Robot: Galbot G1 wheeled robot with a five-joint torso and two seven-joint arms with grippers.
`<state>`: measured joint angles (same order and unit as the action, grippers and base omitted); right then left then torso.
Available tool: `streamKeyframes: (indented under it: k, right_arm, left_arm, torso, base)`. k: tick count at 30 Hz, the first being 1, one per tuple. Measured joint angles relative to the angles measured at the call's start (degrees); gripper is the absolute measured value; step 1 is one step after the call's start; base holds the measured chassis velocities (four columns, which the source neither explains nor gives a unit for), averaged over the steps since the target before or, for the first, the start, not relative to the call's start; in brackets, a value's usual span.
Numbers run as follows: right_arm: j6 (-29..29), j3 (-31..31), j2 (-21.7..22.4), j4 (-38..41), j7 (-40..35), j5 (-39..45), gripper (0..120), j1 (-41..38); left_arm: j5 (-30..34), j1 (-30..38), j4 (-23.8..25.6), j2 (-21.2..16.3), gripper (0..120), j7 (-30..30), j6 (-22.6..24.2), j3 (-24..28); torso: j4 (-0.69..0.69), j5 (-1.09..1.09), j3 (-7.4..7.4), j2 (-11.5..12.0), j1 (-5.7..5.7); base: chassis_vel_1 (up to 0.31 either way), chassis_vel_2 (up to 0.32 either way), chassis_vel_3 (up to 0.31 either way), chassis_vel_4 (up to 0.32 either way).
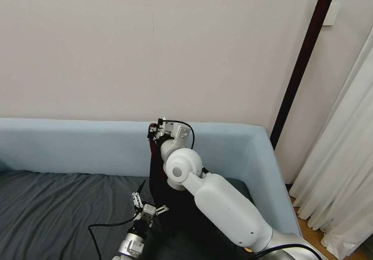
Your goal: Pick up the clothes from the sofa and hang them on the clothes hanger.
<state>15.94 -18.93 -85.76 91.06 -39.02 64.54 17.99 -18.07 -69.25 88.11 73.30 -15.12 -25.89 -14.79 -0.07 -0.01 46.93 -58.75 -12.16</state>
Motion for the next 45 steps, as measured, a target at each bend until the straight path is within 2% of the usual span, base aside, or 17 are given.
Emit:
streamKeyframes:
  k: [3, 6, 8, 16, 26, 31, 32, 36, 39, 40, 41, 43, 45]
  right_arm:
    - [0.02, -0.03, -0.12, -0.17, 0.03, -0.19, 0, 0.0]
    - [0.04, 0.05, -0.17, -0.44, 0.28, -0.41, 0, 0.02]
    - [0.04, 0.05, -0.17, -0.44, 0.28, -0.41, 0, 0.02]
    - [0.09, 0.77, 1.19, 0.0, 0.55, -0.17, 0, 0.1]
    - [0.12, 0.68, 1.32, 0.5, 0.56, -0.05, 0, 0.13]
    - [0.13, 0.28, 1.03, 0.84, 0.54, -0.06, 0, 0.17]
    - [0.13, 0.28, 1.03, 0.84, 0.54, -0.06, 0, 0.17]
    - [0.22, -0.11, 1.13, 1.52, 0.31, -0.07, 0, 0.5]
    - [0.24, -0.15, 1.18, 1.68, 0.24, -0.07, 0, 0.54]
    - [0.26, -0.17, 1.22, 1.76, 0.17, -0.07, 0, 0.57]
    - [0.28, -0.17, 1.28, 1.86, 0.09, -0.08, 0, 0.59]
    - [0.3, -0.18, 1.33, 1.9, 0.04, -0.08, 0, 0.61]
    - [0.33, -0.19, 1.46, 1.92, 0.01, -0.14, 0, 0.63]
  left_arm:
    - [-0.08, 1.05, -0.83, 0.18, 98, -0.62, 0.12, 0.34]
    - [-0.07, 5.31, -4.31, 1.17, 96, -1.59, 0.05, 2.3]
    - [-0.07, 5.4, -4.39, 1.21, 96, -1.61, 0.04, 2.34]
    - [-2.02, 9.71, -11.81, 4.84, 93, -3.58, -0.22, 4.13]
    - [-2.29, 11.22, -14.58, 8.03, 87, -4.51, -0.91, 4.5]
    - [-3.63, 12.38, -16.54, 10.17, 72, -4.79, -2.33, 3.97]
    - [-3.63, 12.38, -16.54, 10.17, 72, -4.79, -2.33, 3.97]
    - [-3.44, 12.96, -16.73, 10.89, 55, -5.22, -3.01, 3.49]
    - [-3.27, 12.99, -16.52, 10.89, 51, -5.25, -3.12, 3.42]
    - [-3.18, 13.0, -16.31, 10.88, 41, -5.27, -3.21, 3.38]
    - [-3.07, 12.98, -15.96, 10.8, 35, -5.28, -3.36, 3.24]
    - [-3.0, 12.88, -15.64, 10.72, 32, -5.29, -3.48, 3.1]
    - [-2.94, 12.05, -14.68, 10.38, 21, -5.29, -3.64, 2.8]
  torso:
    - [0.0, 0.01, 0.0, 0.0, 0.0]
    - [-0.01, 0.0, 0.0, 0.0, 0.0]
    - [-0.01, 0.0, 0.0, 0.0, 0.0]
    - [-0.01, 0.02, 0.0, 0.0, 0.0]
    - [-0.01, 0.01, 0.0, 0.0, 0.0]
    - [-0.01, 0.01, 0.0, 0.0, 0.0]
    - [-0.01, 0.01, 0.0, 0.0, 0.0]
    - [-0.01, 0.01, 0.0, 0.0, 0.0]
    - [-0.01, 0.01, 0.0, 0.0, 0.0]
    - [-0.01, 0.01, 0.0, 0.0, 0.0]
    - [-0.01, 0.01, -0.01, 0.0, 0.0]
    - [-0.01, 0.01, -0.01, 0.0, 0.0]
    - [-0.01, 0.01, 0.0, 0.0, 0.0]
  base:
    - [0.0, 0.0, 0.0, 0.0]
    - [0.0, 0.0, 0.0, 0.0]
    - [0.0, 0.0, 0.0, 0.0]
    - [0.0, 0.0, 0.0, 0.0]
    - [0.0, 0.0, 0.0, 0.0]
    - [0.0, 0.0, 0.0, 0.0]
    - [0.0, 0.0, 0.0, 0.0]
    - [0.0, 0.0, 0.0, 0.0]
    - [0.0, 0.0, 0.0, 0.0]
    - [0.0, 0.0, 0.0, 0.0]
    - [0.0, 0.0, 0.0, 0.0]
    - [0.0, 0.0, 0.0, 0.0]
    - [0.0, 0.0, 0.0, 0.0]
